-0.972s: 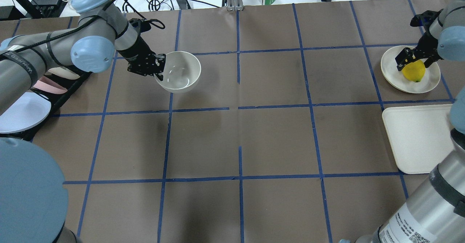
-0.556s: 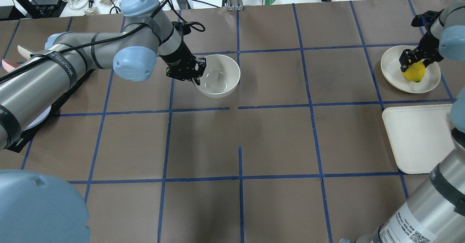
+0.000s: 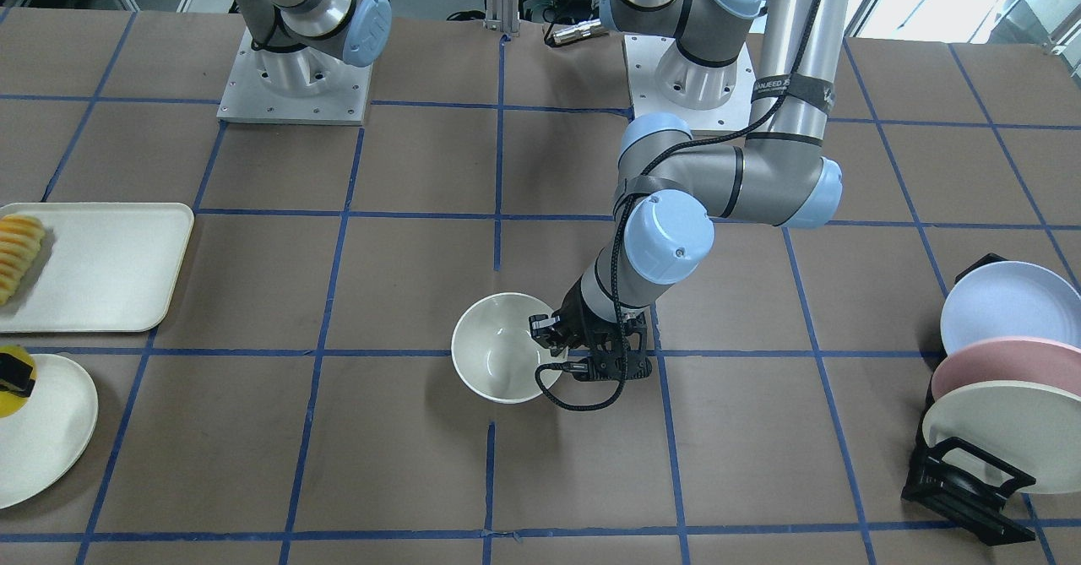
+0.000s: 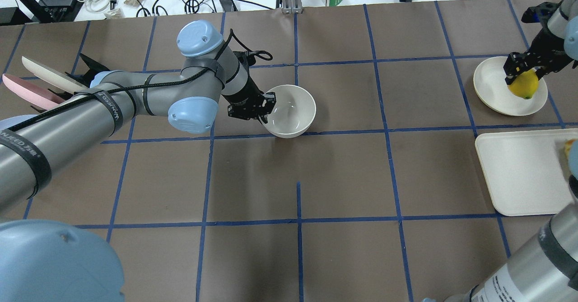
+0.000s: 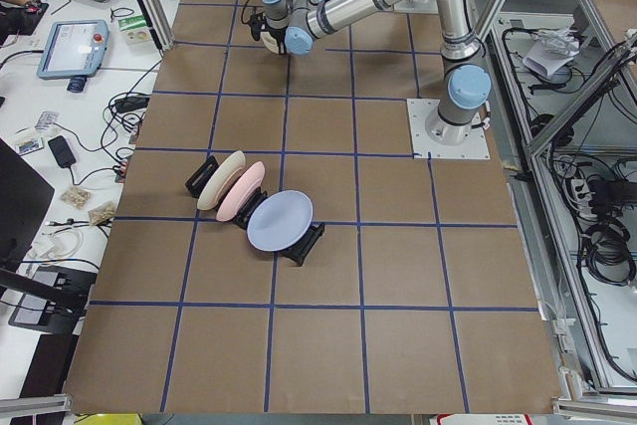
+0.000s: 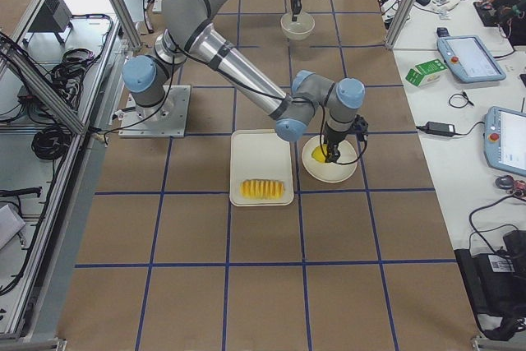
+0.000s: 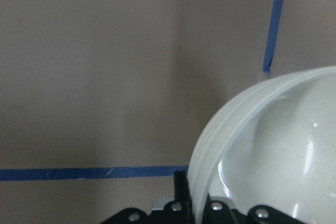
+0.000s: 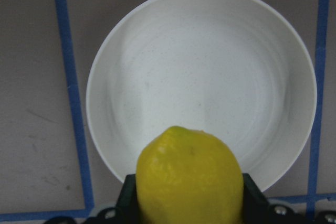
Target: Place bowl and put lemon in it
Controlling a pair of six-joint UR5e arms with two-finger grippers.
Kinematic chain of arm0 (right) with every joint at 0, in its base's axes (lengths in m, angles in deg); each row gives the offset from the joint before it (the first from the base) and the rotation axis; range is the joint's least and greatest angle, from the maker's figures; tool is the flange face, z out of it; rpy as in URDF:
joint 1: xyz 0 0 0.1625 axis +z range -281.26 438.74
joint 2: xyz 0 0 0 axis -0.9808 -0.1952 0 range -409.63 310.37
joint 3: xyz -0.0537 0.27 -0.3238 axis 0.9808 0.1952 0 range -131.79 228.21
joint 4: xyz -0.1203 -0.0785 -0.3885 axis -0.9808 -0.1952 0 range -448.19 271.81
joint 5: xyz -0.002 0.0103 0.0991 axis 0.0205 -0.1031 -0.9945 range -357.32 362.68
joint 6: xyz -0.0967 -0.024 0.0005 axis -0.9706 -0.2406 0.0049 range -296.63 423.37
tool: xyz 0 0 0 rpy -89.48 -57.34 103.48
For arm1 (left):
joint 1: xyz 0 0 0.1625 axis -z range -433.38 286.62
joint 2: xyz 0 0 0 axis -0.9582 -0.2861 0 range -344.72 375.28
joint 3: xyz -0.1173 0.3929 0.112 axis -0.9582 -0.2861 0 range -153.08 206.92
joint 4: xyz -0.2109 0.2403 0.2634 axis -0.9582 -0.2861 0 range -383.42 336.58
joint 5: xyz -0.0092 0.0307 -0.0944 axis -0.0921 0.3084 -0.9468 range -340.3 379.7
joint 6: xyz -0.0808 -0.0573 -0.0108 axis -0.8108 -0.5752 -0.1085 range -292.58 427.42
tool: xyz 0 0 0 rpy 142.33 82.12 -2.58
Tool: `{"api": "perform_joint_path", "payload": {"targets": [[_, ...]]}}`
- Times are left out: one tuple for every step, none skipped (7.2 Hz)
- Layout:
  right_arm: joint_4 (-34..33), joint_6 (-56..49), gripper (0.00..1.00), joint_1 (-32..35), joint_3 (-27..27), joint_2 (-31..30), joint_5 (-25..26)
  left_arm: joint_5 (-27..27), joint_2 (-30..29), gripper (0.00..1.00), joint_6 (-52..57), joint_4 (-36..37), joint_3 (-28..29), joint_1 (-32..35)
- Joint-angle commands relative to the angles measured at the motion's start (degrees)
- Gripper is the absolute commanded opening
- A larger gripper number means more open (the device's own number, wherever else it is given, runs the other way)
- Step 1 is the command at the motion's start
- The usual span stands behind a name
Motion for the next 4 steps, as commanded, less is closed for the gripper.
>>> {"api": "perform_joint_path", "payload": {"targets": [[6.1,6.2,0.0,4.7,0.0,-5.1,-0.1,-2.0,-0.4,0.0,-1.4,0.5,-0.3,1.4],[8.5,12.1,0.0,7.4,0.0,-7.4,-0.1,-1.9,-0.5,0.07,-1.1,0.9,0.4,1.4],[10.2,16.6,0.0,11.0,0.0,-8.9,-0.2,-1.6,-0.5,0.59,-0.7,1.9,-0.2,1.3],[11.7,20.6,0.0,14.3,-0.1,-10.3,-0.2,-1.5,-0.5,0.67,-0.4,2.0,-0.2,1.3]]}}
